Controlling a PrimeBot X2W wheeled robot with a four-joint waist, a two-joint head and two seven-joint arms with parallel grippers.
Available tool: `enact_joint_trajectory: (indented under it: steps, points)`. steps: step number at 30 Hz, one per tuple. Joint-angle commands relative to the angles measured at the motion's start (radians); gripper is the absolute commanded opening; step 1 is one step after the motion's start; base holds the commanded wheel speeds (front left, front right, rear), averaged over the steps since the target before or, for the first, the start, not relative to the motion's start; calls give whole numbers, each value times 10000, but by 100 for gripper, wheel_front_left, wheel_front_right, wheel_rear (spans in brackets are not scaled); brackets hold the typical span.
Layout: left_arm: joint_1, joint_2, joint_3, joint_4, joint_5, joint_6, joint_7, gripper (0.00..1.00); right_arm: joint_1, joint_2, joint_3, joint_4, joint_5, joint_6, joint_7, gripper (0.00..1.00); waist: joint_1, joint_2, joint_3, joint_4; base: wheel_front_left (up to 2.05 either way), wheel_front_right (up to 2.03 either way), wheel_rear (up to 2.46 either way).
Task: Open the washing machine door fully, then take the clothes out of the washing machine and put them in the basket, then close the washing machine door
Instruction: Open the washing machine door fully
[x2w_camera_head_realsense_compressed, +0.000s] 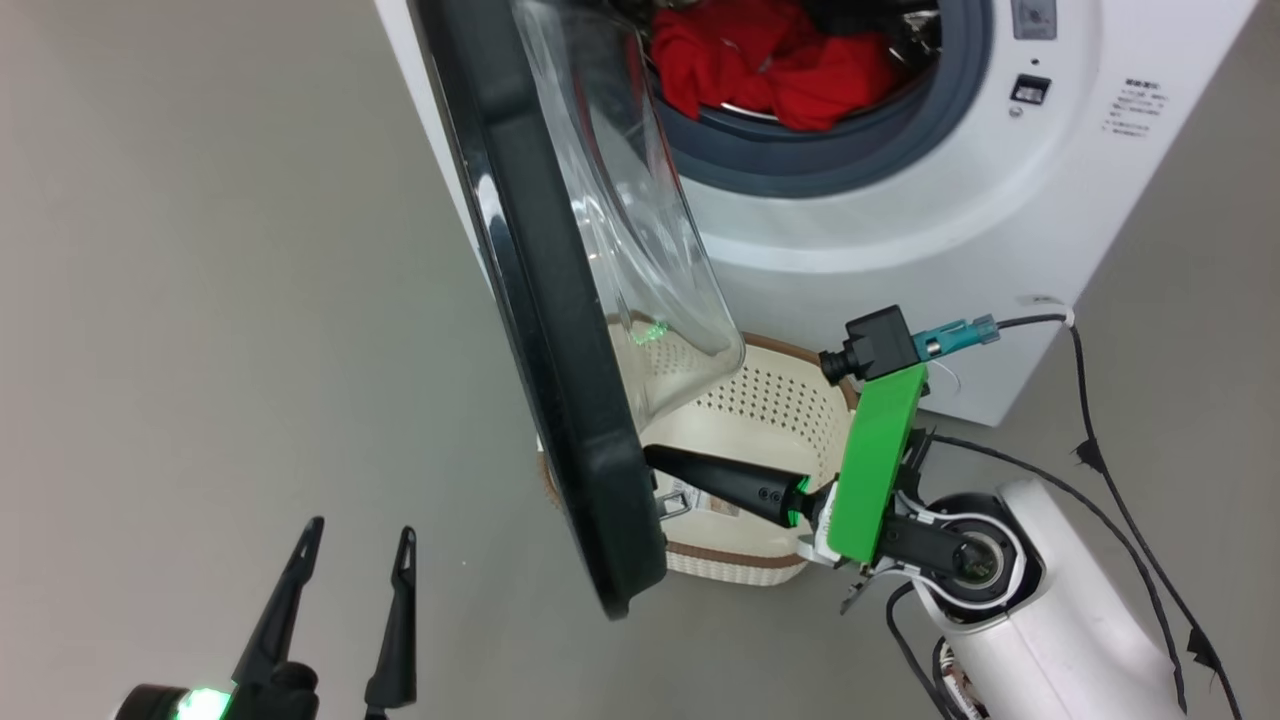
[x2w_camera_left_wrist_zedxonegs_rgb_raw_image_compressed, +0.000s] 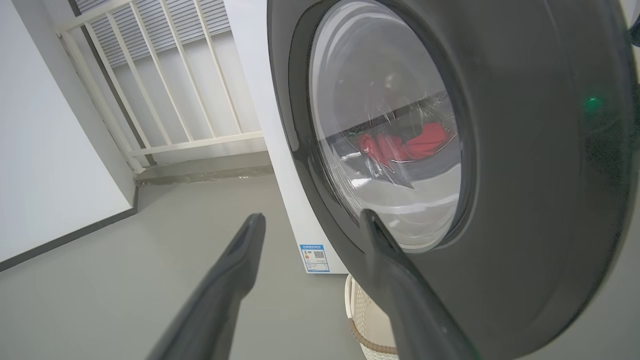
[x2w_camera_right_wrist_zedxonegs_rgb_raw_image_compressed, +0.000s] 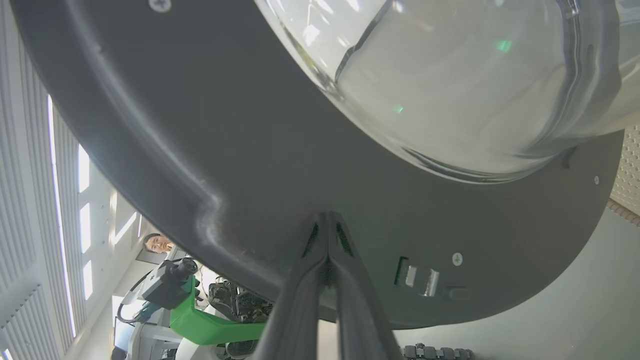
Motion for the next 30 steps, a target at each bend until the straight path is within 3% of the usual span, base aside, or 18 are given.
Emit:
enact_joint_trajectory:
  steps: [1,17,30]
  points:
    - [-78,235,406,-303,-107,112,10,100,64,298,334,-358,121,100,-96,0,0,0,-285,316,0,0,0]
    - [330,487,495,-632,-236,246,293,100,-182,298,1382,138,774,100,-1096,0,0,0,-846,1403,0,0,0]
    - [484,623,531,-784,-348,326,338,100,-932,298,2480,815,1479,100,-2128,0,0,0,-940,1661,0,0,0]
